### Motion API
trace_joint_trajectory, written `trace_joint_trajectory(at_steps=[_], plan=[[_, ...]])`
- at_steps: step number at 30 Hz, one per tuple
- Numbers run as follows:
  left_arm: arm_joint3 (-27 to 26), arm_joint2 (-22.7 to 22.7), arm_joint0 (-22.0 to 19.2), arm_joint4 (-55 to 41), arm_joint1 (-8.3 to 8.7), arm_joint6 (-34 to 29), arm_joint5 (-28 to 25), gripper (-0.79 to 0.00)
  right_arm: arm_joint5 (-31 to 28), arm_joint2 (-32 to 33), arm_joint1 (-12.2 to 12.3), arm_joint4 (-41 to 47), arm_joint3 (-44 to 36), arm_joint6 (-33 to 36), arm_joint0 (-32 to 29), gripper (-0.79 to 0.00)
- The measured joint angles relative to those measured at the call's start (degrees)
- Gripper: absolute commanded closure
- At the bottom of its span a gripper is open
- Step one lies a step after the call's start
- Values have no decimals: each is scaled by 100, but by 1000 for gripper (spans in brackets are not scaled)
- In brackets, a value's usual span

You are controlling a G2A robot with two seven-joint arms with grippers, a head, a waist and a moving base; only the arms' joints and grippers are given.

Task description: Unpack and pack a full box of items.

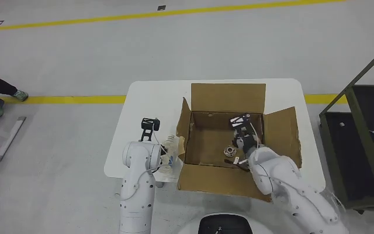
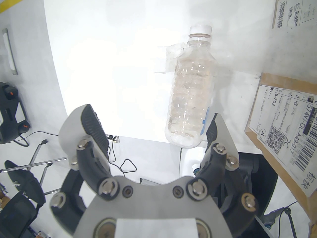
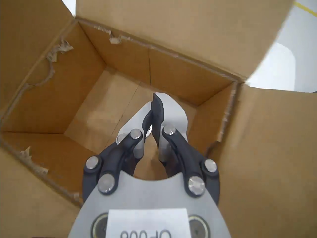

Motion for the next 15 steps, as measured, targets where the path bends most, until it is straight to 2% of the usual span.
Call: trace_joint_trajectory(at_steps=[5, 6, 8, 10, 11, 15], plan=[[0, 0, 0, 0, 0, 0, 0, -785, 197, -533, -252, 400, 1344, 670, 1083, -22], [0, 0, 0, 0, 0, 0, 0, -785, 194, -612, -291, 435, 1545, 830, 1238, -114], [0, 0, 0, 0, 0, 0, 0, -785, 169, -798, -374, 454, 1921, 1140, 1537, -172], [0, 0, 0, 0, 0, 0, 0, -785, 196, -907, -446, 503, 2190, 1251, 1747, -302], [0, 0, 0, 0, 0, 0, 0, -785, 159, -949, -472, 540, 2305, 1318, 1818, -326], [0, 0, 0, 0, 0, 0, 0, -785, -107, -1101, -560, 639, 2751, 1598, 2042, -271]])
